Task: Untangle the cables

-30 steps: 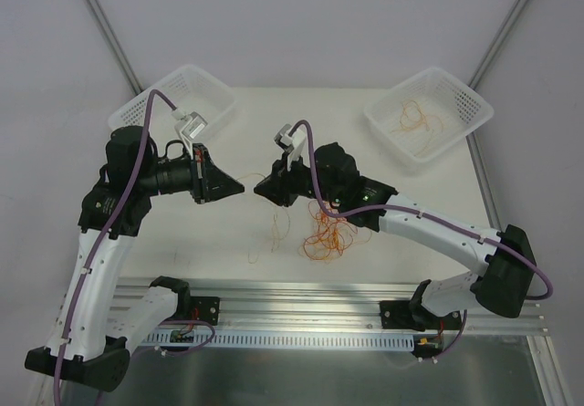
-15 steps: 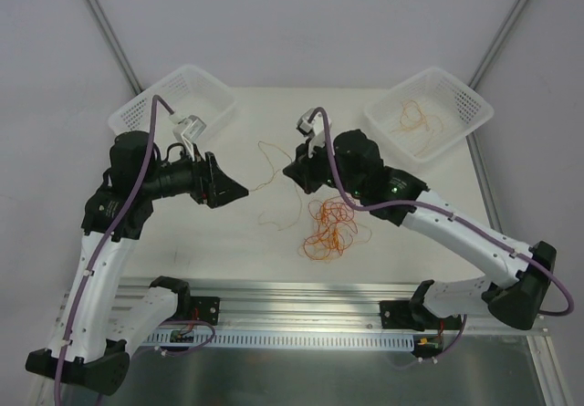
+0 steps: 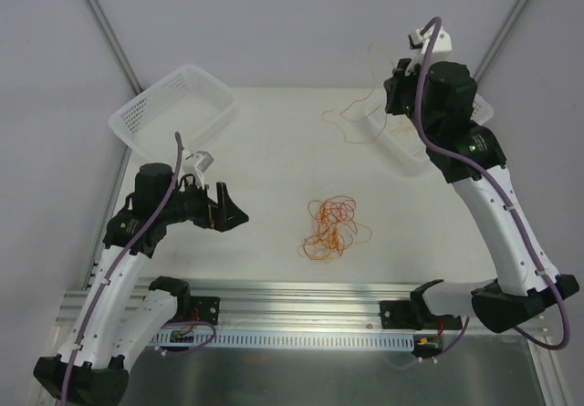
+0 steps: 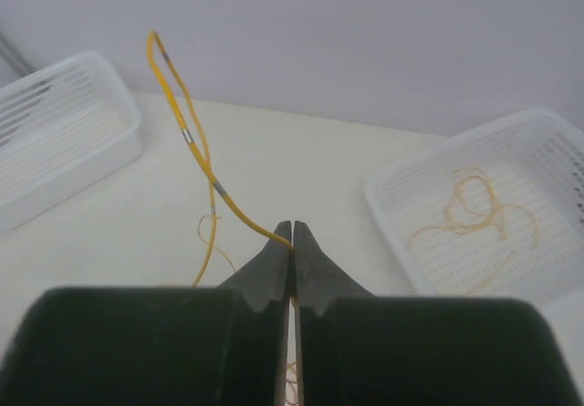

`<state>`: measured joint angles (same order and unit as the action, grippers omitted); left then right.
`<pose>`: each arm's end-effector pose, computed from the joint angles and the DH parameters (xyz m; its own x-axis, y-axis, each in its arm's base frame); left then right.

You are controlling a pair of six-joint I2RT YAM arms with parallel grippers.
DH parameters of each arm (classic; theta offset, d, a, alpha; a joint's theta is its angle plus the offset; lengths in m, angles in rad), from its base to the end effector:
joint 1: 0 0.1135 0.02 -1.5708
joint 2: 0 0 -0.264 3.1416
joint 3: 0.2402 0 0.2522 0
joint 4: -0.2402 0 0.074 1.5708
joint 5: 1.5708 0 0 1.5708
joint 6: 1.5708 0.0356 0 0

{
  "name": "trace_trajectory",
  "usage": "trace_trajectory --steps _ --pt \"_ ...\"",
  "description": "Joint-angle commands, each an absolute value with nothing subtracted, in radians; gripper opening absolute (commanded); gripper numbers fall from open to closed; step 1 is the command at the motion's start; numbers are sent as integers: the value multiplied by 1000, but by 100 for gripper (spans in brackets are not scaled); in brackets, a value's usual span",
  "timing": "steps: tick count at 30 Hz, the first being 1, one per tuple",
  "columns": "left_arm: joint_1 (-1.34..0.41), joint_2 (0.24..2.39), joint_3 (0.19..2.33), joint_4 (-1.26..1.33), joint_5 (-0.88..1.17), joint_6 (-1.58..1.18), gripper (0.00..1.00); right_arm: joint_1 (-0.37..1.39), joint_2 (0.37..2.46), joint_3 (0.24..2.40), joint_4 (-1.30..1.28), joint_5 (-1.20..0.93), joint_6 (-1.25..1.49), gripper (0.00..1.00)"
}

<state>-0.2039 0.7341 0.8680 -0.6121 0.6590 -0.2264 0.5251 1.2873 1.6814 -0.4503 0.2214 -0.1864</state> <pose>0.1419 -0.0516 0.3355 -0.5946 -0.0583 -0.8019 0.5736 0.6681 -0.4739 0.2270 0.1225 0.5103 0.0077 -0.2045 -0.9788 -0.3032 0.9323 -0.1971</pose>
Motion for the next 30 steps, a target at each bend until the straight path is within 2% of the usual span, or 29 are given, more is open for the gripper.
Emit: trace_trajectory --steps 1,13,25,26,29,30 --pt "-215 721 793 -592 536 -262 99 402 1340 1730 -407 311 -212 1" --pt "-215 770 631 -474 460 -273 99 95 1600 1839 -198 333 -176 1" --pt "-215 902 611 -439 495 -299 99 -38 1971 1901 -135 334 -61 3" --pt "-215 907 609 -439 505 -304 99 -41 1994 1902 -146 337 -51 4" --pt "-215 920 604 -439 514 -307 99 -58 2067 1934 -198 325 -5 17" --pt "-215 925 604 -439 520 -307 99 -60 2080 1943 -216 319 -5 32"
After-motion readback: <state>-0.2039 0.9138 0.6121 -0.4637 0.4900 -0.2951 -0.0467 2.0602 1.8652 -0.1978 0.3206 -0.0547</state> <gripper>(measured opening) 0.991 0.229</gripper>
